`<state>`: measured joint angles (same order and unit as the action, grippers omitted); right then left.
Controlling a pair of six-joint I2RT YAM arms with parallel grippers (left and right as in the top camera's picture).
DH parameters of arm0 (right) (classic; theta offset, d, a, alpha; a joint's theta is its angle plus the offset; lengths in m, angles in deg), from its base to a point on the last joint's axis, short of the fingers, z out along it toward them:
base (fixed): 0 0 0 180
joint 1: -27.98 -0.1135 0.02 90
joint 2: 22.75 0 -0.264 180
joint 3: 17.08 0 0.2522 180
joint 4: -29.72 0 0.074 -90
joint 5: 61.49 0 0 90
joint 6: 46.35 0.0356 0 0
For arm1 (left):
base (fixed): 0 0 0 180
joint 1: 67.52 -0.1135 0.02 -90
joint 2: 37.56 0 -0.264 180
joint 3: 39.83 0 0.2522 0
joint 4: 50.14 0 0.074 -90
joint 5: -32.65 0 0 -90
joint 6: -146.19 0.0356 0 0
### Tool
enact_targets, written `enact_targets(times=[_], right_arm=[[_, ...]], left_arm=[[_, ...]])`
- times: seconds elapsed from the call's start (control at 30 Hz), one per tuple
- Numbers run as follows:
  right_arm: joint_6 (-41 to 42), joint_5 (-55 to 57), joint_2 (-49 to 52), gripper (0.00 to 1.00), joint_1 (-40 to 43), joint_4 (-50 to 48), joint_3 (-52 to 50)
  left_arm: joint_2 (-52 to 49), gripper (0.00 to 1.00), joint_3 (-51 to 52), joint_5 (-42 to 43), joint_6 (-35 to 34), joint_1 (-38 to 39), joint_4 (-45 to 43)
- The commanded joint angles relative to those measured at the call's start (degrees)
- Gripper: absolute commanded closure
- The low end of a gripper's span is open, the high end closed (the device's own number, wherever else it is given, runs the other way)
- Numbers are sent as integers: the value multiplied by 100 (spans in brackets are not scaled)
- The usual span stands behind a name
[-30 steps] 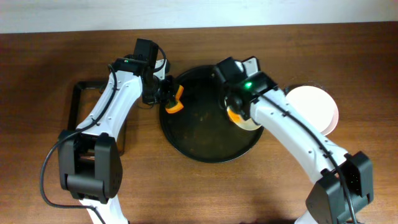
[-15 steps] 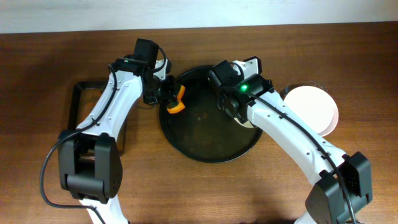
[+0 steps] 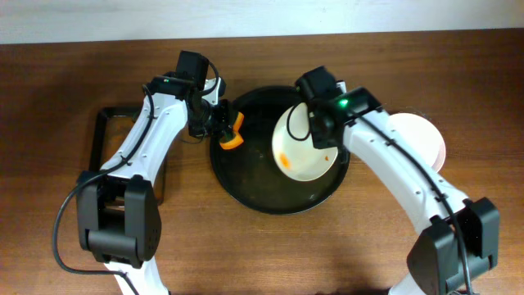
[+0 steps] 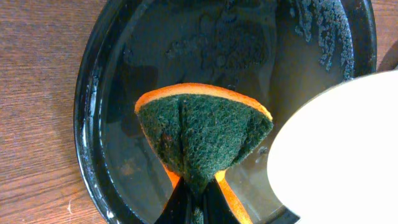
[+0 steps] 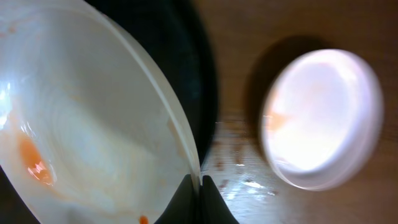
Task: Clean dirty plates on tray and stack at the side
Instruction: 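Tilt the last plate up with the right gripper over the tray, then scrub the tilted plate's underside with the sponge in the left gripper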
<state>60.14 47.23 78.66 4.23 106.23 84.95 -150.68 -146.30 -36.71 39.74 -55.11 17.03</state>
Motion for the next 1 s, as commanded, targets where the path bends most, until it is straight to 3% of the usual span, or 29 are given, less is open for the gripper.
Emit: enact_targets(times=[0.0, 0.1, 0.43, 0.47, 0.53, 0.6, 0.67, 0.87, 0.97], right_arm=[[-573, -1475, -85, 96, 369, -31, -20], [-693, -1759, 72, 96, 518, -59, -26], [-2658, -2323, 824, 95, 529, -273, -31], [-2817, -2326, 837, 88, 529, -304, -31], [-2981, -2323, 837, 60, 527, -402, -28], [-2977, -2304, 837, 58, 529, -474, -28], [-2771, -2297, 837, 59, 531, -444, -28], [-490, -2262, 837, 61, 664, 208, -37], [-269, -2258, 837, 61, 669, 232, -179]], left_arm=[[160, 99, -120, 111, 94, -31, 28], [160, 99, -118, 249, 96, -20, 70], [160, 99, -118, 295, 94, 201, 120], [160, 99, -118, 295, 94, 214, 120], [160, 99, -118, 295, 94, 223, 118], [160, 99, -118, 295, 94, 223, 120], [160, 99, -118, 297, 94, 223, 122], [160, 99, -118, 297, 101, 295, 155], [157, 99, -114, 297, 275, 485, 87]])
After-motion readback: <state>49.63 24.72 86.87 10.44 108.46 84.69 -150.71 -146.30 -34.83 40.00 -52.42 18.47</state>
